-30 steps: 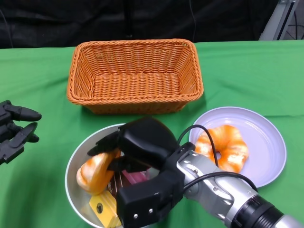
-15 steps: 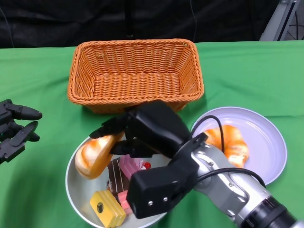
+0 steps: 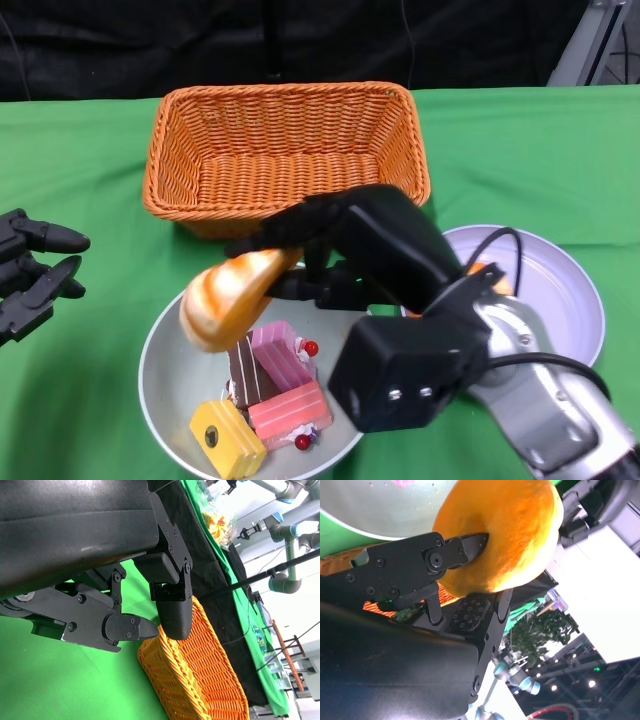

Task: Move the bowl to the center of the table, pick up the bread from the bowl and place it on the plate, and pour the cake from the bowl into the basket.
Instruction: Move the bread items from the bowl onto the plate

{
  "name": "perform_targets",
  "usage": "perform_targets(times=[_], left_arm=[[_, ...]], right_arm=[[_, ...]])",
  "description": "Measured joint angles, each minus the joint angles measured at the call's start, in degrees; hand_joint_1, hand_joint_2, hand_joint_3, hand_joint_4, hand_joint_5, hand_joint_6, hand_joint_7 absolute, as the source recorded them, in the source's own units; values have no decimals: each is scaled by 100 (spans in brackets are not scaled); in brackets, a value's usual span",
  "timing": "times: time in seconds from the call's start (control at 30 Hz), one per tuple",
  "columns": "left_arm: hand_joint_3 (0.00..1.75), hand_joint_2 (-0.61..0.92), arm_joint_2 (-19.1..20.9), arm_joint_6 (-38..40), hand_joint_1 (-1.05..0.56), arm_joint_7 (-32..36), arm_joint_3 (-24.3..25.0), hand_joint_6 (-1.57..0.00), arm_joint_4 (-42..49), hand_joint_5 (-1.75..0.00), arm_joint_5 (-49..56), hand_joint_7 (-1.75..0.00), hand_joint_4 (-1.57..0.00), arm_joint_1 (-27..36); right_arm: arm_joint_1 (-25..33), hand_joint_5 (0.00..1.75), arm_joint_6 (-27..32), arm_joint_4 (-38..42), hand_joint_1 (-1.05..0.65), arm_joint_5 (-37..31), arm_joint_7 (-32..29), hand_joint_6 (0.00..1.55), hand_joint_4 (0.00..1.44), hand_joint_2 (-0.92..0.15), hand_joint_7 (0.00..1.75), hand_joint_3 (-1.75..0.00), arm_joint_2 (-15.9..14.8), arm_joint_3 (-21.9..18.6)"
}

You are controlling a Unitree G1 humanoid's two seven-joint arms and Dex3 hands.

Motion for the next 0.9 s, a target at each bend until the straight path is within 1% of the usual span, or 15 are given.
perform_targets(times=[0.07,0.3,0.33,0.37,0.4,0.43,0.5,0.67,0.7,0.8,0.9], left_arm=[[31,92,0,3,-11,1,-4,-84,0,-116,0,-86,-82,0],[31,92,0,12,-10,-2,-6,-84,0,-119,-9,-88,-81,-2],[30,92,0,12,-11,-2,-8,-84,0,-119,-8,-88,-81,-2],[30,92,0,13,-11,-2,-10,-84,-1,-120,-8,-88,-81,-2],[29,92,0,15,-11,-1,-12,-84,-3,-120,-5,-88,-81,-1],[29,92,0,16,-11,-1,-15,-84,-6,-120,-3,-88,-81,-1],[29,92,0,24,-11,0,-23,-83,-19,-119,1,-88,-80,1],[30,92,2,62,-10,1,-18,-83,-30,-119,0,-87,-80,11],[31,92,1,65,-10,0,-23,-83,-34,-119,0,-87,-80,8],[32,92,9,71,-9,1,-19,-83,-35,-120,1,-88,-80,6],[31,92,28,73,-10,0,-9,-83,-23,-121,-2,-90,-80,0]], right_arm=[[129,153,49,-228,-20,135,100,113,73,-92,15,-3,-97,-155],[531,157,458,-1082,-19,565,360,111,72,-92,18,-6,-352,-752],[563,160,528,-1211,-19,626,393,109,70,-92,23,-6,-383,-830],[588,162,604,-1338,-20,648,428,102,69,-92,38,-7,-410,-907],[621,167,700,-1476,-20,665,459,87,67,-92,69,-9,-435,-968],[658,169,792,-1602,-20,690,488,79,66,-92,84,-10,-455,-1029],[789,173,1006,-1876,-22,769,546,73,66,-92,98,-13,-506,-1191],[1087,175,1336,-2257,-22,1010,676,70,67,-92,107,-12,-640,-1581],[1131,175,1382,-2315,-19,1077,718,68,67,-91,113,-11,-677,-1644],[1344,173,1613,-2549,-16,1240,877,64,66,-92,120,-11,-879,-1936],[1575,170,1990,-2732,-14,1390,1026,62,65,-92,120,-12,-1051,-2223]])
